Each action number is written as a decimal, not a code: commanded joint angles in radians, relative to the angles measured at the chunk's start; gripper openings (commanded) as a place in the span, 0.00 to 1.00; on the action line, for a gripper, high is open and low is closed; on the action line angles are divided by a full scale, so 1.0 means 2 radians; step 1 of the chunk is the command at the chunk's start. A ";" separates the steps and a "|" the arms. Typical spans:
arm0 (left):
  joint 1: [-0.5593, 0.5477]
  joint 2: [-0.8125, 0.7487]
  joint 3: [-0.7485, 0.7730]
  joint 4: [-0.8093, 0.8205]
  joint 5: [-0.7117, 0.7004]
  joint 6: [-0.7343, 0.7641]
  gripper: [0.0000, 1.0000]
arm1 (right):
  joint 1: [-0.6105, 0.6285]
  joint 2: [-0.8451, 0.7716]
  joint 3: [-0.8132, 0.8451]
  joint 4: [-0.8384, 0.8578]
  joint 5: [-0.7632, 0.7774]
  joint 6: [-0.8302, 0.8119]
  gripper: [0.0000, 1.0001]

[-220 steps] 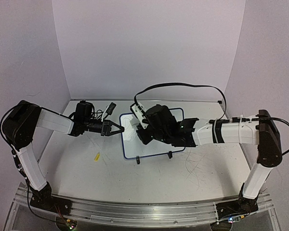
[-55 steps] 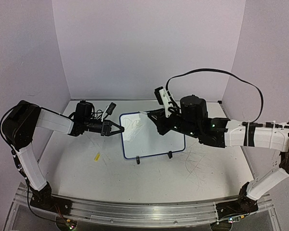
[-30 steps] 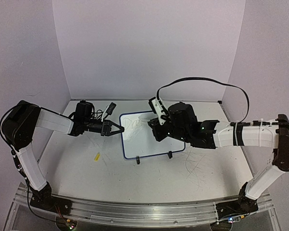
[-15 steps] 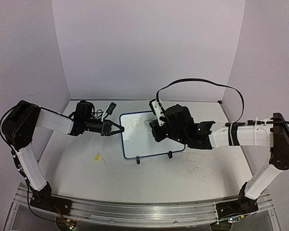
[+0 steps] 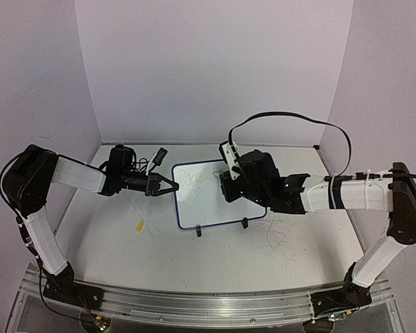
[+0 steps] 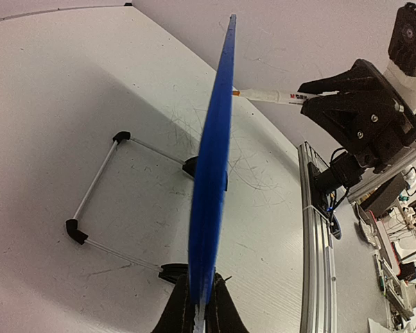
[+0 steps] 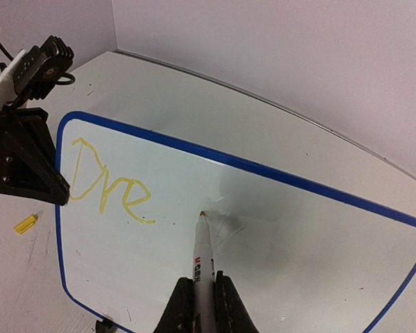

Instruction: Write a sentence on the whiteboard

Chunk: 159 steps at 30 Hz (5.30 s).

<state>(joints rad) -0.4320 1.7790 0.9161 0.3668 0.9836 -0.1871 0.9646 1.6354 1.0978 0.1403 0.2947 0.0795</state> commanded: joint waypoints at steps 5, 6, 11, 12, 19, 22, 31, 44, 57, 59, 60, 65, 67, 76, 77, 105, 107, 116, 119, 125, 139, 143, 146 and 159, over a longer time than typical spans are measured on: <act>0.000 -0.016 0.014 -0.012 -0.011 0.008 0.00 | -0.001 0.017 0.036 0.009 0.014 -0.005 0.00; 0.000 -0.016 0.014 -0.012 -0.012 0.008 0.00 | -0.001 0.019 0.037 0.009 0.012 -0.006 0.00; 0.000 -0.017 0.014 -0.012 -0.012 0.008 0.00 | -0.001 0.025 0.043 0.009 0.004 -0.006 0.00; 0.000 -0.017 0.014 -0.012 -0.011 0.008 0.00 | -0.001 0.026 0.044 0.009 0.002 -0.006 0.00; 0.000 -0.016 0.014 -0.013 -0.010 0.008 0.00 | -0.001 0.026 0.043 0.003 -0.022 -0.005 0.00; 0.000 -0.016 0.015 -0.013 -0.010 0.008 0.00 | -0.001 0.023 0.039 -0.002 -0.026 -0.005 0.00; 0.000 -0.015 0.015 -0.013 -0.010 0.008 0.00 | -0.001 0.030 0.035 -0.013 -0.042 0.001 0.00; 0.000 -0.014 0.015 -0.013 -0.009 0.008 0.00 | -0.001 0.018 0.020 -0.036 -0.046 0.006 0.00; 0.000 -0.014 0.014 -0.013 -0.008 0.008 0.00 | -0.001 -0.003 0.015 -0.050 -0.018 0.000 0.00; 0.000 -0.014 0.014 -0.013 -0.008 0.008 0.00 | -0.001 -0.006 0.015 -0.051 -0.016 -0.001 0.00; 0.000 -0.014 0.014 -0.013 -0.008 0.008 0.00 | -0.001 -0.007 0.015 -0.051 -0.015 -0.001 0.00; 0.000 -0.014 0.014 -0.013 -0.008 0.008 0.00 | -0.004 -0.007 0.018 -0.051 -0.006 -0.004 0.00; 0.000 -0.015 0.013 -0.013 -0.008 0.008 0.00 | -0.006 -0.006 0.021 -0.049 -0.003 -0.004 0.00; 0.000 -0.016 0.013 -0.013 -0.009 0.008 0.00 | -0.015 0.004 0.032 -0.030 0.003 -0.001 0.00; 0.000 -0.016 0.013 -0.013 -0.009 0.008 0.00 | -0.016 0.004 0.034 -0.030 0.003 -0.001 0.00; 0.000 -0.014 0.014 -0.014 -0.008 0.009 0.00 | -0.029 0.003 0.051 -0.021 0.016 -0.011 0.00; 0.000 -0.014 0.015 -0.014 -0.007 0.009 0.00 | -0.029 0.004 0.053 -0.021 0.013 -0.012 0.00; 0.000 -0.013 0.015 -0.014 -0.008 0.009 0.00 | -0.025 0.000 0.036 -0.029 -0.015 -0.007 0.00; 0.000 -0.011 0.015 -0.014 -0.007 0.009 0.00 | -0.019 -0.003 0.028 -0.034 -0.017 -0.007 0.00; 0.000 -0.012 0.015 -0.014 -0.007 0.009 0.00 | -0.016 -0.006 0.017 -0.038 -0.025 -0.002 0.00; 0.000 -0.013 0.014 -0.015 -0.009 0.010 0.00 | -0.015 -0.042 -0.007 -0.057 -0.007 -0.001 0.00; 0.000 -0.012 0.014 -0.015 -0.009 0.010 0.00 | -0.016 -0.103 -0.033 -0.008 -0.046 -0.018 0.00; 0.000 -0.011 0.016 -0.015 -0.009 0.010 0.00 | -0.021 -0.099 -0.029 0.020 -0.090 -0.022 0.00; 0.000 -0.015 0.015 -0.015 -0.009 0.011 0.00 | -0.023 -0.031 0.014 0.014 -0.050 -0.048 0.00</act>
<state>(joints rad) -0.4328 1.7790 0.9161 0.3645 0.9829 -0.1822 0.9234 1.5659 1.0718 0.1407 0.1673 0.0052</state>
